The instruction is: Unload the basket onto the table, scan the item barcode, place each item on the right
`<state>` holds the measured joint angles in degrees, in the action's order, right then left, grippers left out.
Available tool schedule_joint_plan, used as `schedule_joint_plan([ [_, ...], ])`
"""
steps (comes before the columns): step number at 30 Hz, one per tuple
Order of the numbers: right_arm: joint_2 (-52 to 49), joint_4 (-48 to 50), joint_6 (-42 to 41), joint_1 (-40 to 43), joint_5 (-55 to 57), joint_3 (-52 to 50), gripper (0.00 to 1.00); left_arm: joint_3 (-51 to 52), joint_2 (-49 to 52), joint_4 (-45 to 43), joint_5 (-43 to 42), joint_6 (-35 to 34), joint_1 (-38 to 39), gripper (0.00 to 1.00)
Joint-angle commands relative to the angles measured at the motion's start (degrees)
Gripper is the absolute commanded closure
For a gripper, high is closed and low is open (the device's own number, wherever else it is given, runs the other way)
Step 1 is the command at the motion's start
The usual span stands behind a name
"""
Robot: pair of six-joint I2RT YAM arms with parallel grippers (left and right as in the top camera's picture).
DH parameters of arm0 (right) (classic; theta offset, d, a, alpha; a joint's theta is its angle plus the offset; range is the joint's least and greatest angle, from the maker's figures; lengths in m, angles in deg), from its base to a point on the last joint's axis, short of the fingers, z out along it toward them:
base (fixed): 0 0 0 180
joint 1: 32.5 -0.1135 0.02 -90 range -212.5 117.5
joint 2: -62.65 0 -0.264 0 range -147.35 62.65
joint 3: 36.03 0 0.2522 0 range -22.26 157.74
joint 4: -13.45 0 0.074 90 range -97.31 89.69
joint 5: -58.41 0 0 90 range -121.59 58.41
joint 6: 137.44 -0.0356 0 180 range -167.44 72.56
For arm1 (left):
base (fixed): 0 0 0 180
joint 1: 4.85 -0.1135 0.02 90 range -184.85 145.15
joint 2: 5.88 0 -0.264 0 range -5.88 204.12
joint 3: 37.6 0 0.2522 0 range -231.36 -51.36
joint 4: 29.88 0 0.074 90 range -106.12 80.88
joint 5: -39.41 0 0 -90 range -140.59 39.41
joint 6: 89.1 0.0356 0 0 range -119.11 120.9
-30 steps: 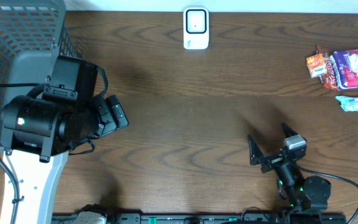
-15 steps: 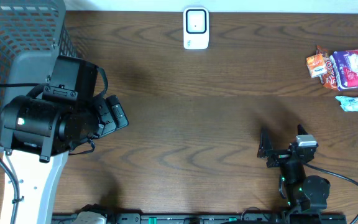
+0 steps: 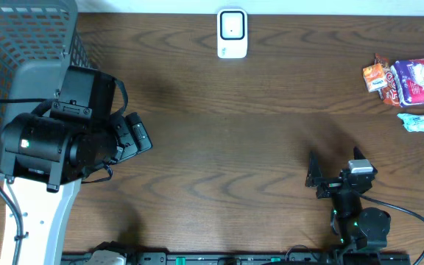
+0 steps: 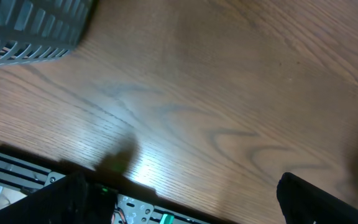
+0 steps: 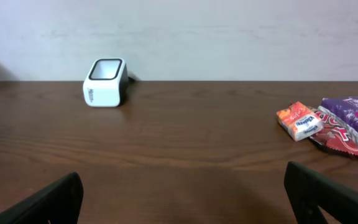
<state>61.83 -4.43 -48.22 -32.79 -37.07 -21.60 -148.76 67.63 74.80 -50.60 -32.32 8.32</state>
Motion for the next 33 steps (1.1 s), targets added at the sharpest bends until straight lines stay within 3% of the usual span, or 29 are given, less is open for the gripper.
schedule_joint_plan([
  [1,0.5,-0.2,0.4,-0.5,0.7,-0.3,0.01,-0.1,0.2,0.1,0.7,-0.3,-0.2,0.02],
  [28,0.5,0.1,0.4,-0.5,0.6,-0.3,0.01,-0.1,0.2,0.1,0.7,-0.3,-0.2,0.02],
  [31,0.5,0.1,0.4,-0.5,0.6,-0.3,0.01,-0.1,0.2,0.1,8.2,7.6,-0.2,0.02],
  [33,0.5,0.1,0.4,-0.5,0.6,-0.3,0.01,-0.1,0.2,0.1,9.7,8.3,-0.2,0.02],
])
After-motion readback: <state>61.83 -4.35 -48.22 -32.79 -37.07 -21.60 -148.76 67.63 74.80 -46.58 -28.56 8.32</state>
